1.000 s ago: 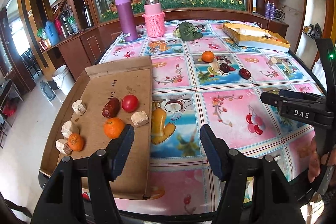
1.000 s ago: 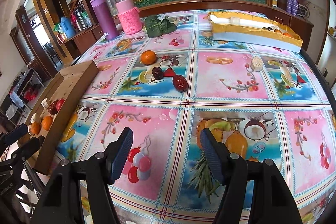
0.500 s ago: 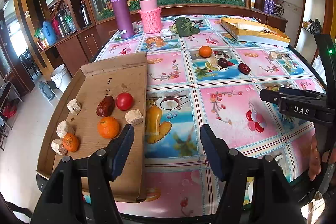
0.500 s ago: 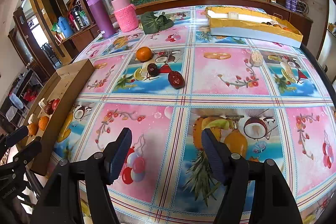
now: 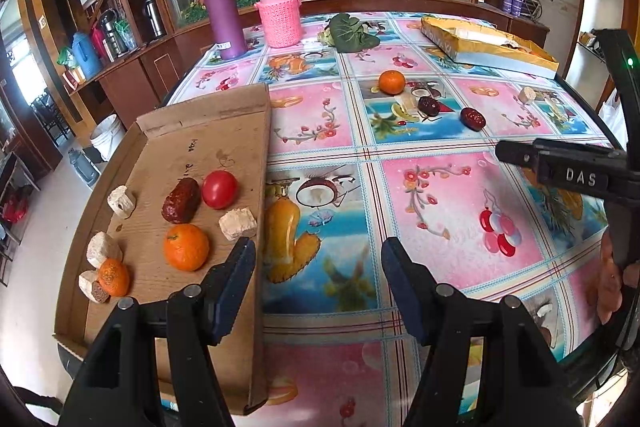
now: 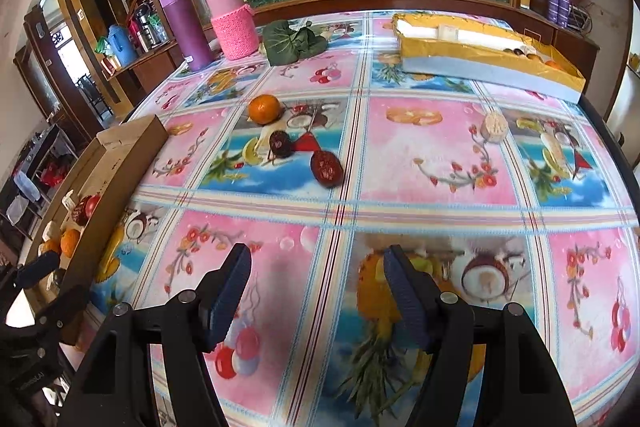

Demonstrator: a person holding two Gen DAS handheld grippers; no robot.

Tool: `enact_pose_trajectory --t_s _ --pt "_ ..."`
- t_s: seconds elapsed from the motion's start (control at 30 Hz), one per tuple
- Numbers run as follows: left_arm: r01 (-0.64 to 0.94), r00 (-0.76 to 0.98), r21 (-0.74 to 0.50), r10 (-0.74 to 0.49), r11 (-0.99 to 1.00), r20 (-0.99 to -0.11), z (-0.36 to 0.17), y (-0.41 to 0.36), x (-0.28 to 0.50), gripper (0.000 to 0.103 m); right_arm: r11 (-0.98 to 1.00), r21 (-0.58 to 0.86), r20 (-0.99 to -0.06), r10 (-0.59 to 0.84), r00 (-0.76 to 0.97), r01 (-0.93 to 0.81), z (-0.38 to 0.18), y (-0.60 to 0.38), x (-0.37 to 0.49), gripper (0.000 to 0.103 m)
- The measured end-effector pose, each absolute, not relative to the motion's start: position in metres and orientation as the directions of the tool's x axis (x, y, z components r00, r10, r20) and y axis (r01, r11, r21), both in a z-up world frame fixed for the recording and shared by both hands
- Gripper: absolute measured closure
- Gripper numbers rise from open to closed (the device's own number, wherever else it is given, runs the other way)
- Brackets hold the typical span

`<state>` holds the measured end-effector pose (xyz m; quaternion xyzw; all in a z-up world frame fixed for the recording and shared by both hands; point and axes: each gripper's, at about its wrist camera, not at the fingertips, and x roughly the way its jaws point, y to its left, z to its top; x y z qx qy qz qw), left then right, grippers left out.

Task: Organize fruits
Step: 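Move both open tools back over the remaining fruit, then grasp a mandarin with the left tool while the right tool grasps a red date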

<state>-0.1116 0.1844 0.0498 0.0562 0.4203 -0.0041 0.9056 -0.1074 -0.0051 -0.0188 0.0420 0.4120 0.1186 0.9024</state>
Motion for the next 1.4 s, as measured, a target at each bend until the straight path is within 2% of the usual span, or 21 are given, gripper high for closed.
enact_pose_trajectory --t_s 0.17,0.27,0.47,0.57,0.67,0.83,1.03,1.1,1.13,1.2,1.3,1.4 --pt "0.046 0.639 0.045 0.005 0.998 -0.77 0.052 0.186 -0.087 0.038 0.973 0.118 -0.724 0.223 0.653 -0.2 -0.015 0.001 -0.081 0.03" --pt "0.034 0.643 0.02 -0.006 0.999 -0.766 0.056 0.183 -0.062 0.032 0.971 0.081 -0.722 0.212 0.659 -0.223 -0.018 0.008 -0.063 0.03" --pt "0.032 0.616 -0.051 -0.06 0.998 -0.786 0.054 0.176 0.007 0.032 0.968 0.026 -0.729 0.19 0.657 -0.25 -0.027 0.019 -0.039 0.031" --pt "0.024 0.584 -0.099 -0.094 0.995 -0.806 0.05 0.174 0.045 0.032 0.964 0.023 -0.732 0.198 0.653 -0.266 -0.03 0.022 -0.033 0.039" --pt "0.043 0.568 -0.115 -0.119 0.992 -0.814 0.046 0.165 0.077 0.032 0.958 0.049 -0.74 0.225 0.633 -0.283 -0.033 0.021 -0.03 0.052" --pt "0.103 0.572 -0.119 -0.157 0.987 -0.805 0.039 0.14 0.108 0.032 0.951 0.107 -0.742 0.27 0.614 -0.289 -0.034 0.015 -0.028 0.053" --pt "0.14 0.545 -0.085 -0.148 0.987 -0.825 0.024 0.121 0.129 0.032 0.95 0.094 -0.745 0.266 0.612 -0.298 -0.034 0.015 -0.031 0.057" --pt "0.14 0.542 -0.095 -0.157 0.986 -0.826 0.021 0.121 0.129 0.047 0.952 0.08 -0.746 0.253 0.616 -0.295 -0.034 0.015 -0.032 0.061" --pt "0.15 0.537 -0.115 -0.178 0.982 -0.825 0.02 0.121 0.129 0.051 0.955 0.07 -0.746 0.242 0.62 -0.288 -0.034 0.015 -0.033 0.068" --pt "0.171 0.531 -0.132 -0.204 0.976 -0.822 0.02 0.117 0.126 0.071 0.958 0.066 -0.746 0.233 0.624 -0.279 -0.034 0.013 -0.032 0.079" --pt "0.183 0.545 -0.09 -0.178 0.979 -0.82 0.026 0.109 0.117 0.072 0.959 0.087 -0.743 0.242 0.624 -0.269 -0.034 0.009 -0.032 0.079" --pt "0.18 0.549 -0.122 -0.202 0.976 -0.811 0.034 0.117 0.104 0.072 0.961 0.101 -0.735 0.248 0.631 -0.259 -0.032 0.005 -0.033 0.079"
